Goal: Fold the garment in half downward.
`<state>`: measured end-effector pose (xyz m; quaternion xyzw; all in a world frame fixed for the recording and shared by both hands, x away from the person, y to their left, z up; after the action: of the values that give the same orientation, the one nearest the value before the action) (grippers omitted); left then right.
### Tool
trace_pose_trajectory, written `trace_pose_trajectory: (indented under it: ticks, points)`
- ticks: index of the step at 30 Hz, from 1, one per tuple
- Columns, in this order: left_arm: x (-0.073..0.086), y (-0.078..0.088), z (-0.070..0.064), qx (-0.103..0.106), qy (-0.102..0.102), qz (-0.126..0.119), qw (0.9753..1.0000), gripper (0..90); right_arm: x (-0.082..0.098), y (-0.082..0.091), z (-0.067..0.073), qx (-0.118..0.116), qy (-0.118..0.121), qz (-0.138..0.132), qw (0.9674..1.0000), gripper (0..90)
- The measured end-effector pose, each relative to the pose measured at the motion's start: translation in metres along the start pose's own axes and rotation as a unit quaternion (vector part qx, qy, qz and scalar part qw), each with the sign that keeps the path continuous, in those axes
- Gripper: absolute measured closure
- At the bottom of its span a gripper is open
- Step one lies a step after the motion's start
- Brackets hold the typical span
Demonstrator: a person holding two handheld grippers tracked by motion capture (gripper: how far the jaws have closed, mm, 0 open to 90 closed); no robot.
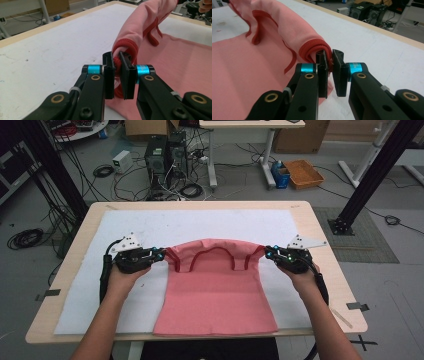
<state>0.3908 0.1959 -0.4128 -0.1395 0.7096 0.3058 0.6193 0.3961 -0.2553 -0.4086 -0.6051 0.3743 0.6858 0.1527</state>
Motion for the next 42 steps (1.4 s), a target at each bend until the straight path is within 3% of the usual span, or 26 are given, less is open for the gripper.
trace_pose_trajectory:
  ticks: [8, 12, 21, 24, 26, 30, 32, 38, 42]
  points:
    - [0.014, 0.016, -0.023, 0.022, -0.001, -0.001, 0.9998, 82.7, 0.013, 0.020, 0.022, -0.022, 0.019, -0.002, 0.9996, 83.2]
    - [0.025, 0.025, -0.040, 0.036, -0.009, 0.013, 0.9992, 82.5, 0.024, 0.031, 0.035, -0.024, 0.037, 0.008, 0.9990, 82.5]
    - [0.050, 0.037, -0.063, 0.056, -0.012, 0.036, 0.9977, 81.9, 0.053, 0.052, 0.062, -0.041, 0.063, 0.034, 0.9966, 82.0]
    - [0.057, 0.039, -0.069, 0.058, -0.016, 0.046, 0.9971, 78.2, 0.064, 0.056, 0.069, -0.048, 0.062, 0.043, 0.9960, 80.1]
    - [0.062, 0.042, -0.073, 0.050, -0.018, 0.050, 0.9974, 69.6, 0.070, 0.057, 0.072, -0.054, 0.064, 0.051, 0.9952, 74.6]
    - [0.069, 0.053, -0.076, 0.032, -0.005, 0.068, 0.9972, 49.4, 0.078, 0.064, 0.073, -0.058, 0.036, 0.064, 0.9956, 57.2]
    - [0.070, 0.059, -0.077, 0.028, 0.005, 0.061, 0.9977, 43.5, 0.078, 0.069, 0.073, -0.065, 0.025, 0.058, 0.9959, 53.1]
    - [0.069, 0.057, -0.072, 0.023, 0.042, 0.042, 0.9980, 36.6, 0.076, 0.075, 0.069, -0.057, -0.001, 0.041, 0.9976, 48.1]
    - [0.072, 0.043, -0.071, 0.022, 0.048, 0.063, 0.9966, 36.5, 0.078, 0.065, 0.068, -0.059, -0.020, 0.051, 0.9967, 48.5]
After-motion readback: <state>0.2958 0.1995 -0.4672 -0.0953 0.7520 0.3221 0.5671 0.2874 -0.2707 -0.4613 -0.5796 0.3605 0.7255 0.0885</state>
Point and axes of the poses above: each handheld gripper's, and its own axes: y roughly backward along the jaws, x roughly out of its underside, z roughly to its left, the point moved 4 cm from there along -y, roughly forward along the jaws, and after that the axes turned 6 degrees about -z, right-handed, at the moved point
